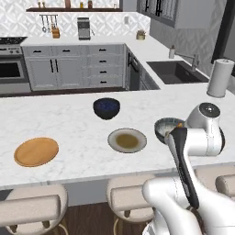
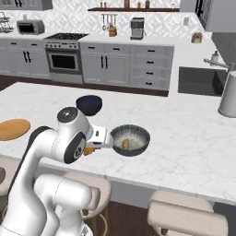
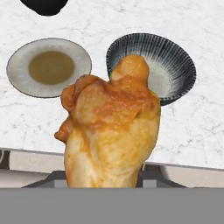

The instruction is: Pick the chicken drumstick and sweet potato from their plates and place them in the bowl. Then put the bowl in the fridge.

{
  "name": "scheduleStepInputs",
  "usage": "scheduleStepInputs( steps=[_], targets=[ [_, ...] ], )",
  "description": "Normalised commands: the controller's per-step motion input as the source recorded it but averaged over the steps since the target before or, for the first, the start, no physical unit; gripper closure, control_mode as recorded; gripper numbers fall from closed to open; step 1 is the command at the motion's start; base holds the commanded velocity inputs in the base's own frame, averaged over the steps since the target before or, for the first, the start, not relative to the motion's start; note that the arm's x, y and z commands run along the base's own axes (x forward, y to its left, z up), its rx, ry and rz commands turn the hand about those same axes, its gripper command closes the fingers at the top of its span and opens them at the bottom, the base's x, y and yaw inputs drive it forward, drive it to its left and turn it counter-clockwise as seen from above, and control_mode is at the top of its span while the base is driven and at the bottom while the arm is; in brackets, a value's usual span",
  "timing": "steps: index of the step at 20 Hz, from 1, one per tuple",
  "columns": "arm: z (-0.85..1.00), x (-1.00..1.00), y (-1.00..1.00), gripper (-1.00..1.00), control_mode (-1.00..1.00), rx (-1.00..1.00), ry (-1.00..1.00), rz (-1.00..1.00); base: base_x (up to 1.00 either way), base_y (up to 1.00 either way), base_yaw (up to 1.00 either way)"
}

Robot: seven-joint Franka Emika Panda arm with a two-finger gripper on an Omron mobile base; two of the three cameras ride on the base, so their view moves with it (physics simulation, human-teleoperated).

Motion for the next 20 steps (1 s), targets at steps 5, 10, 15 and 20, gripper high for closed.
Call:
scheduleStepInputs(
  steps=[5, 10, 15, 20],
  targets=[
    [0.0, 0.05, -0.15, 1.0, -1.0, 0.02, 0.0, 0.03, 0.14, -0.48, 0.18],
    [0.0, 0.63, -0.82, 1.0, -1.0, 0.14, 0.01, 0.08, 0.0, 0.0, 0.0],
    [0.0, 1.0, -0.29, 1.0, -1.0, 0.1, 0.11, 0.11, 0.0, 0.0, 0.0],
    [-0.09, 1.0, 0.0, 1.0, -1.0, 0.0, 0.38, 0.03, 0.0, 0.0, 0.0]
  ],
)
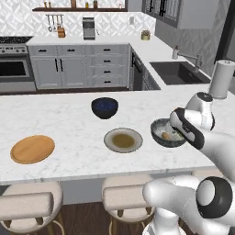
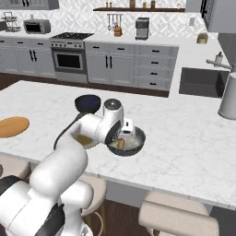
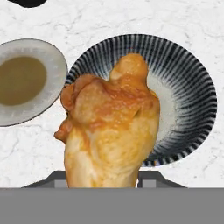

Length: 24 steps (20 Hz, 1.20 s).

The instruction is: Pick the chicken drumstick and sweet potato from their plates and place them in the bowl. Then put the bowl in the fridge.

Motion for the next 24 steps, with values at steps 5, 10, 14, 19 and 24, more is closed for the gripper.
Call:
scheduleStepInputs(
  steps=[5, 10, 14, 19, 24],
  targets=[
    [-0.45, 0.86, -0.21, 1.0, -1.0, 0.0, 0.26, 0.07, 0.0, 0.0, 0.0],
    [-0.45, 0.09, -0.28, 1.0, -1.0, 0.0, 0.01, 0.04, 0.0, 0.0, 0.0],
    [-0.42, 0.29, -0.05, 1.0, -1.0, 0.0, 0.0, 0.03, 0.0, 0.0, 0.0],
    [-0.44, 0.37, 0.0, 1.0, -1.0, 0.0, 0.0, 0.0, 0.0, 0.0, 0.0],
    [-0.33, 0.31, 0.0, 1.0, -1.0, 0.0, 0.01, 0.0, 0.0, 0.0, 0.0]
  ],
)
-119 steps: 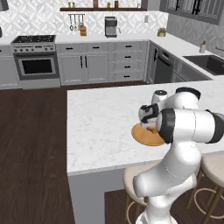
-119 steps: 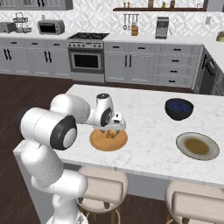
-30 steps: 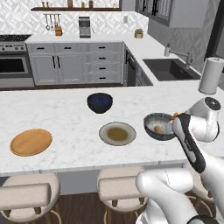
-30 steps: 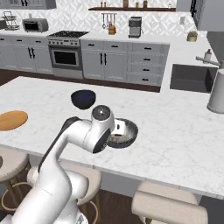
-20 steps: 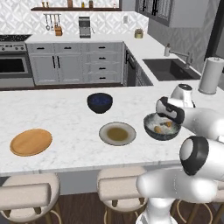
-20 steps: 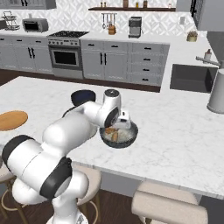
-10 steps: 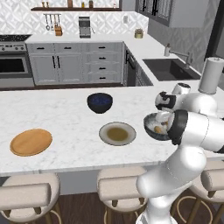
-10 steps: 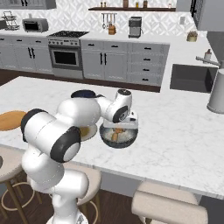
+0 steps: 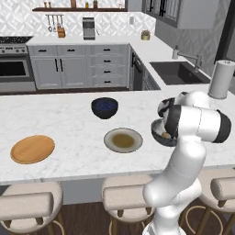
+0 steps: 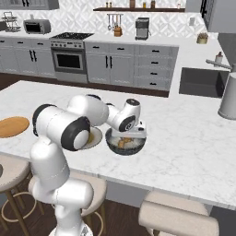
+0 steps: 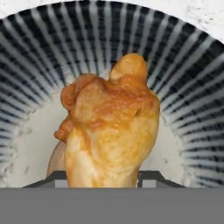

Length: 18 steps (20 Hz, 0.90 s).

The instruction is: Pick the chicken drumstick and sweet potato from their plates and place them in the bowl. Then put the bowl in the fridge.

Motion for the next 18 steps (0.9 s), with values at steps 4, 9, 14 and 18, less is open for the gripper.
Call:
scheduleStepInputs(
  steps=[4, 9, 14, 18],
  targets=[
    [-0.26, 0.24, 0.0, 1.0, -1.0, 0.0, 0.02, 0.0, 0.0, 0.0, 0.0],
    [-0.08, -0.06, 0.0, -1.0, -1.0, 0.0, 0.0, 0.0, 0.0, 0.0, 0.0],
    [0.02, -0.25, 0.02, -1.0, -1.0, 0.0, -0.03, 0.0, 0.0, 0.0, 0.0],
    [0.34, -0.4, 0.06, -1.0, -1.0, 0.0, -0.18, 0.0, 0.0, 0.0, 0.0]
  ],
)
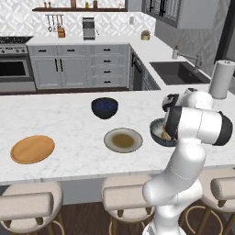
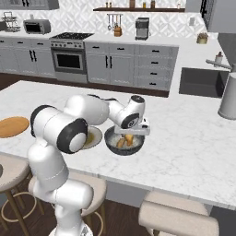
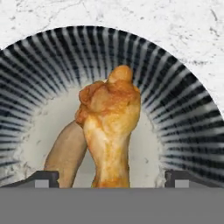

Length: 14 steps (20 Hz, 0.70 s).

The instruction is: Pick the chicken drumstick and sweet potato from their plates and place them in the bowl. Then put the bowl in the fridge.

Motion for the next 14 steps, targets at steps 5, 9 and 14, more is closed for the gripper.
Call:
scheduleStepInputs(
  steps=[5, 9, 14],
  targets=[
    [0.68, -0.6, 0.04, -1.0, -1.0, 0.0, -0.14, -0.07, 0.0, 0.0, 0.0],
    [0.56, -0.37, 0.0, -1.0, -1.0, 0.0, 0.13, -0.27, 0.0, 0.0, 0.0],
    [0.27, -0.45, -0.25, -1.0, -1.0, 0.01, 0.15, -0.45, 0.0, 0.0, 0.0]
  ],
)
